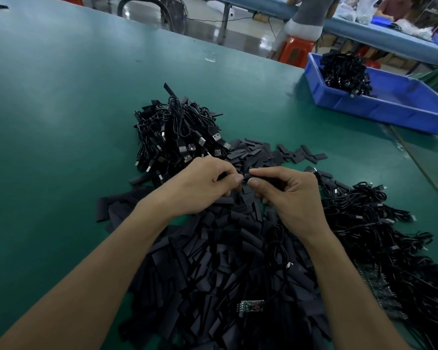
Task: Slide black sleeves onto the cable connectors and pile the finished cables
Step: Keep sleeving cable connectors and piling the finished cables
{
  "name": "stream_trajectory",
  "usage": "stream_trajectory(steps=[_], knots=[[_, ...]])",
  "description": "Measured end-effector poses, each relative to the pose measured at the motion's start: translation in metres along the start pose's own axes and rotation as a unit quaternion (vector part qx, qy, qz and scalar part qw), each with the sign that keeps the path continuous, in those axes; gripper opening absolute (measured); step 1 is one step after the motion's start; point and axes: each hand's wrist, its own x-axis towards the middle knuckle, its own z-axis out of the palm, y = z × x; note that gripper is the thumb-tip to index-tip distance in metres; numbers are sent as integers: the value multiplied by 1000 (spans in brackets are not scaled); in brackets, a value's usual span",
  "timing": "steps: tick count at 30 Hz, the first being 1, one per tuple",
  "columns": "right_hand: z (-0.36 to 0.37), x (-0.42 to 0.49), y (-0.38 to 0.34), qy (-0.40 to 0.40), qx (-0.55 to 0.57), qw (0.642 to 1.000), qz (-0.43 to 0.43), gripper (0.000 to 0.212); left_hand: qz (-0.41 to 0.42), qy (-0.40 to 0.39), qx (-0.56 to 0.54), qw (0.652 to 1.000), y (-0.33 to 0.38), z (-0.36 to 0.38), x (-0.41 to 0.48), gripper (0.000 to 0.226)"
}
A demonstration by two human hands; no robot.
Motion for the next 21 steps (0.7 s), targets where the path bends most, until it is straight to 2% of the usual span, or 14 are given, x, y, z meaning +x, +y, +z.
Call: stream_trajectory(steps=[4,7,10,13,21], knots=[[5,0,-1,18,7,1000,7,23,-8,-12,-18,1000,1,1,-1,26],[10,-1,0,83,17,996,23,36,-23,7,-43,999,3,1,-2,26],[17,-3,0,170,43,984,38,26,-35,35,-55,997,6,4,-2,24],[26,-5,1,216,61,974,39,18,-38,75,-72,994,8,10,-1,23],[41,-10,-4,229,77,970,25,37,-24,110,-122,986,8,29,1,33]])
